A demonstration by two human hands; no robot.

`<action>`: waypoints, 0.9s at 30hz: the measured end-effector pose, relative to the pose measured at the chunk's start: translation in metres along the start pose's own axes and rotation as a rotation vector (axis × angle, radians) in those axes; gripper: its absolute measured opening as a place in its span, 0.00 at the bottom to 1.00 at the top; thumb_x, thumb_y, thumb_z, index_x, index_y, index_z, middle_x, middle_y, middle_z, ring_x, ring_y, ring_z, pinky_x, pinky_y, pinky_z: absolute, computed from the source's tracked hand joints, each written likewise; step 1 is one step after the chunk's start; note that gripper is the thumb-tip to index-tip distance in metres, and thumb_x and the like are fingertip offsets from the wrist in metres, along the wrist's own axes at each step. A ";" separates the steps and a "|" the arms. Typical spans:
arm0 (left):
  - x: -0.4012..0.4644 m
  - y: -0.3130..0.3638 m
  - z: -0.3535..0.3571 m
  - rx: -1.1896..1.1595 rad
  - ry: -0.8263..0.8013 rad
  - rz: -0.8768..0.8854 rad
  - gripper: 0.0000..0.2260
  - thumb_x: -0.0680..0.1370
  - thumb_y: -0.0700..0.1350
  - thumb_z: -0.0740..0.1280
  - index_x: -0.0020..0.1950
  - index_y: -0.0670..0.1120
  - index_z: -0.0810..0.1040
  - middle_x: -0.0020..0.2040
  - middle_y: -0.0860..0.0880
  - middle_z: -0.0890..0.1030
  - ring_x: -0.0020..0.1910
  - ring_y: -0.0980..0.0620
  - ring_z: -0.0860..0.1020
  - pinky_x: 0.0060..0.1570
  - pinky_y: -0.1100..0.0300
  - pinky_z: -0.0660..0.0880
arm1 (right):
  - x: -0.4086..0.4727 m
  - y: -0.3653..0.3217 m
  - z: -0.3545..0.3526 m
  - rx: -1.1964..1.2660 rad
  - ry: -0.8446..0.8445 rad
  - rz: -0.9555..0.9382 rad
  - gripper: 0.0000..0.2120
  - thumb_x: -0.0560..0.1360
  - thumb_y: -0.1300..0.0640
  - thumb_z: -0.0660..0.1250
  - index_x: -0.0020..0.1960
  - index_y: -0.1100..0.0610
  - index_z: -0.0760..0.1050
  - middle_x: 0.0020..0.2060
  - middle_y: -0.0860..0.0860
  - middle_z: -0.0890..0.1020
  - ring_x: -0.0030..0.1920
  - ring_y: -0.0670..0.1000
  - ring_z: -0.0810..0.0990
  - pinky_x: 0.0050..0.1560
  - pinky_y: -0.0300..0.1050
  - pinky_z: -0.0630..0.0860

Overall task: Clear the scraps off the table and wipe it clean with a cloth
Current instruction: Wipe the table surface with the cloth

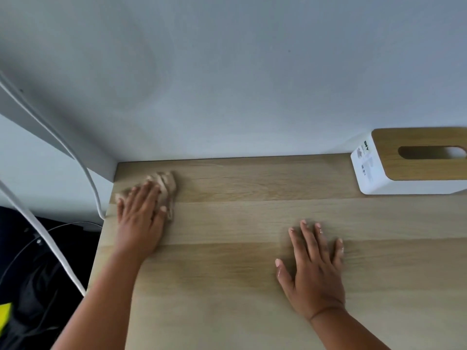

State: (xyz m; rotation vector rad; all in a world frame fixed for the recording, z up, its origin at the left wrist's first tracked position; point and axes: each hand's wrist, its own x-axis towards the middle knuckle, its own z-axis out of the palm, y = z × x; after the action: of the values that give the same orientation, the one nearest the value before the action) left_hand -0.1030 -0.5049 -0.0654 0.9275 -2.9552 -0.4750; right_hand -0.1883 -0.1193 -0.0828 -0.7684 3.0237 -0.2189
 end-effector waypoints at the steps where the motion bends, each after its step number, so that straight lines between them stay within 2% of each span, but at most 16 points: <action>1: 0.014 -0.001 -0.001 0.005 0.018 -0.096 0.31 0.79 0.59 0.52 0.82 0.51 0.62 0.83 0.50 0.58 0.83 0.47 0.52 0.80 0.41 0.45 | 0.000 0.000 0.000 -0.004 -0.003 0.000 0.36 0.74 0.36 0.59 0.77 0.55 0.70 0.80 0.55 0.64 0.81 0.61 0.59 0.75 0.75 0.53; 5: 0.060 0.042 0.013 -0.018 0.011 -0.446 0.31 0.81 0.58 0.51 0.83 0.52 0.53 0.84 0.47 0.51 0.83 0.41 0.46 0.77 0.34 0.40 | -0.001 0.002 -0.001 -0.007 -0.022 0.008 0.37 0.75 0.36 0.58 0.78 0.54 0.69 0.81 0.55 0.63 0.81 0.61 0.58 0.76 0.75 0.53; 7: 0.069 0.075 0.023 -0.006 -0.032 -0.464 0.32 0.82 0.59 0.51 0.84 0.52 0.48 0.85 0.45 0.47 0.83 0.40 0.44 0.76 0.32 0.37 | -0.001 0.002 0.000 -0.004 -0.017 0.008 0.36 0.75 0.36 0.58 0.78 0.55 0.68 0.81 0.55 0.63 0.81 0.61 0.58 0.75 0.75 0.53; 10: 0.056 0.122 0.037 0.037 -0.061 -0.227 0.32 0.82 0.59 0.53 0.84 0.52 0.50 0.84 0.46 0.49 0.83 0.40 0.45 0.76 0.32 0.37 | -0.001 0.002 0.000 -0.006 -0.013 0.006 0.36 0.75 0.36 0.58 0.78 0.54 0.68 0.80 0.55 0.64 0.81 0.61 0.59 0.76 0.75 0.52; 15: -0.012 0.168 0.056 0.089 -0.161 0.359 0.29 0.81 0.58 0.52 0.83 0.56 0.57 0.84 0.51 0.53 0.83 0.47 0.45 0.78 0.35 0.41 | -0.001 0.002 -0.002 -0.034 -0.040 0.016 0.37 0.75 0.36 0.56 0.78 0.53 0.68 0.81 0.54 0.63 0.81 0.60 0.58 0.77 0.74 0.50; 19: -0.034 0.126 0.048 0.097 -0.155 0.529 0.26 0.83 0.57 0.55 0.81 0.57 0.62 0.83 0.54 0.56 0.83 0.50 0.49 0.80 0.41 0.46 | -0.001 0.000 -0.003 -0.024 -0.013 0.013 0.37 0.74 0.36 0.57 0.77 0.55 0.70 0.79 0.55 0.66 0.80 0.62 0.60 0.76 0.75 0.52; 22: -0.015 0.070 0.027 0.070 -0.132 0.432 0.27 0.82 0.58 0.52 0.81 0.55 0.62 0.83 0.53 0.56 0.83 0.49 0.51 0.80 0.41 0.46 | -0.001 0.000 -0.002 -0.024 0.000 0.008 0.36 0.75 0.36 0.57 0.77 0.55 0.70 0.79 0.56 0.66 0.80 0.62 0.60 0.75 0.75 0.52; 27: 0.033 -0.014 -0.007 0.029 -0.045 -0.050 0.28 0.82 0.57 0.52 0.83 0.54 0.58 0.84 0.50 0.54 0.83 0.46 0.50 0.80 0.41 0.43 | 0.000 0.001 0.002 -0.038 -0.020 0.003 0.37 0.75 0.36 0.57 0.77 0.55 0.69 0.80 0.55 0.63 0.81 0.62 0.58 0.76 0.75 0.52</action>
State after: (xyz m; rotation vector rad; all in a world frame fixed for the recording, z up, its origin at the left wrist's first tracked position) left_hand -0.1215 -0.5362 -0.0651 1.0094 -2.9935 -0.4612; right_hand -0.1888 -0.1189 -0.0845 -0.7638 3.0187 -0.1530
